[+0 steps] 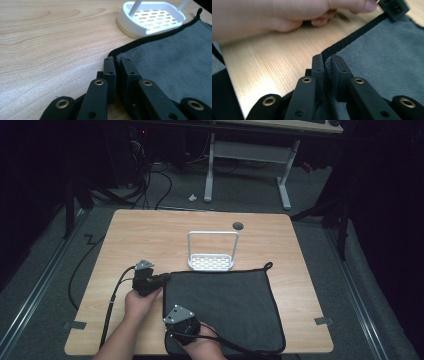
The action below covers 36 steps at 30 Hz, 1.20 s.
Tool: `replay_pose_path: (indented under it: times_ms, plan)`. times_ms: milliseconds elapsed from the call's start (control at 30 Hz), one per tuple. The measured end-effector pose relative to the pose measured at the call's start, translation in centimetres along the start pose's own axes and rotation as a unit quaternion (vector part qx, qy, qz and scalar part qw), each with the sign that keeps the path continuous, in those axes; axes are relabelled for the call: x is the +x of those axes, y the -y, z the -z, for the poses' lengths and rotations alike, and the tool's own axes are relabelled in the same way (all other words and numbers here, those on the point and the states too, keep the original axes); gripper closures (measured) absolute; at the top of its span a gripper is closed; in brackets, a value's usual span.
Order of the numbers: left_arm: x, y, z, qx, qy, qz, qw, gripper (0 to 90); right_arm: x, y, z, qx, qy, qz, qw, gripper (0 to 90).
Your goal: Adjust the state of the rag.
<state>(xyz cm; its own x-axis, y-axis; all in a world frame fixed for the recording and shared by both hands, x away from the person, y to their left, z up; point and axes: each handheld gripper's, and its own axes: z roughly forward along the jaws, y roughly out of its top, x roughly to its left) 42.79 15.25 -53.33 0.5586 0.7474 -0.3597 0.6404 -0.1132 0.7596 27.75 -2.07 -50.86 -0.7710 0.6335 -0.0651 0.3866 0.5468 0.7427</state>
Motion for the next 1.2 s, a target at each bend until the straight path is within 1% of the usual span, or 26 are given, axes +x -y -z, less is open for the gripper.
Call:
replay_pose_path:
  times_ms: [33, 100, 133, 200, 233, 267, 300, 367, 400, 500, 533, 633, 667, 733, 767, 800, 833, 900, 967, 1033, 1100, 1133, 1200]
  plan:
    - [-0.2, -0.1, 0.2, -0.014, 0.004, 0.007, 0.9999, 83.9, -0.1, -0.1, 0.4, -0.005, 0.001, 0.001, 1.0, 82.0]
    - [-0.5, -0.4, 0.3, -0.031, 0.007, 0.012, 0.9994, 84.2, -0.3, -0.3, 1.1, -0.021, 0.002, -0.003, 0.9998, 82.1]
    - [-0.6, -0.6, 0.5, -0.042, 0.011, 0.02, 0.9989, 84.4, -0.5, -0.5, 1.6, -0.031, 0.005, -0.006, 0.9995, 82.1]
    - [-0.8, -0.9, 0.8, -0.055, 0.01, 0.03, 0.998, 84.4, -0.5, -0.6, 1.8, -0.032, 0.006, -0.005, 0.9994, 82.1]
    - [-0.8, -1.0, 1.0, -0.059, 0.011, 0.032, 0.9977, 84.4, -0.6, -0.8, 2.1, -0.039, 0.007, -0.006, 0.9992, 82.1]
    - [-0.9, -1.1, 1.3, -0.064, 0.006, 0.031, 0.9974, 84.5, -0.6, -1.2, 2.4, -0.043, 0.008, -0.006, 0.999, 82.1]
    - [-0.9, -1.1, 1.3, -0.064, 0.006, 0.031, 0.9974, 84.5, -0.5, -1.4, 2.5, -0.05, 0.007, -0.005, 0.9987, 82.1]
    - [-0.8, -1.2, 1.7, -0.067, 0.002, 0.032, 0.9972, 84.4, -0.3, -1.9, 2.7, -0.055, 0.006, -0.001, 0.9985, 82.1]
    - [-0.7, -1.2, 2.0, -0.067, -0.002, 0.03, 0.9973, 84.4, -0.3, -1.9, 2.7, -0.055, 0.006, -0.001, 0.9985, 82.1]
    - [-0.4, -1.2, 3.0, -0.07, -0.011, 0.022, 0.9973, 84.4, 0.2, -2.8, 2.6, -0.061, 0.001, 0.003, 0.9981, 82.0]
    - [-0.2, -1.2, 3.3, -0.071, -0.012, 0.025, 0.9971, 84.4, 0.5, -3.0, 2.4, -0.064, -0.002, 0.004, 0.998, 82.1]
    - [0.8, -0.9, 4.7, -0.076, -0.019, 0.031, 0.9965, 84.4, 1.3, -3.8, 1.9, -0.065, -0.01, 0.008, 0.9978, 82.0]
    - [1.2, -0.8, 5.4, -0.077, -0.024, 0.033, 0.9962, 84.5, 2.0, -4.6, 1.3, -0.07, -0.018, 0.012, 0.9973, 82.0]
    - [1.9, -0.6, 6.5, -0.08, -0.031, 0.038, 0.9956, 84.4, 2.3, -4.9, 1.1, -0.073, -0.021, 0.013, 0.9971, 82.0]
    - [2.2, -0.6, 7.1, -0.08, -0.037, 0.039, 0.9954, 84.4, 3.0, -5.6, 0.7, -0.077, -0.026, 0.018, 0.9965, 82.0]
    - [2.4, -0.6, 7.7, -0.081, -0.043, 0.037, 0.9951, 84.4, 3.0, -5.6, 0.7, -0.077, -0.026, 0.018, 0.9965, 82.0]
    - [2.6, -0.6, 8.4, -0.084, -0.046, 0.036, 0.9948, 84.5, 3.4, -6.0, 0.5, -0.078, -0.028, 0.021, 0.9963, 82.0]
    - [2.9, -0.7, 9.2, -0.089, -0.049, 0.039, 0.9941, 84.5, 4.0, -6.6, 0.4, -0.084, -0.032, 0.025, 0.9956, 82.0]
    - [2.7, -1.0, 9.4, -0.085, -0.052, 0.033, 0.9944, 84.5, 4.1, -6.7, 0.7, -0.088, -0.028, 0.027, 0.9954, 82.0]
    - [2.1, -1.4, 9.2, -0.083, -0.054, 0.023, 0.9949, 84.4, 4.0, -6.6, 0.9, -0.088, -0.025, 0.028, 0.9955, 82.0]
    - [1.3, -1.9, 8.8, -0.09, -0.048, 0.023, 0.9945, 84.4, 3.5, -6.2, 1.8, -0.088, -0.014, 0.029, 0.9956, 82.0]
    - [0.9, -2.1, 8.5, -0.09, -0.048, 0.022, 0.9945, 84.4, 3.0, -5.8, 2.6, -0.088, -0.004, 0.027, 0.9957, 82.0]
    - [-0.2, -2.7, 7.6, -0.09, -0.044, 0.013, 0.9949, 84.4, 2.1, -5.1, 3.4, -0.09, 0.006, 0.024, 0.9956, 82.0]
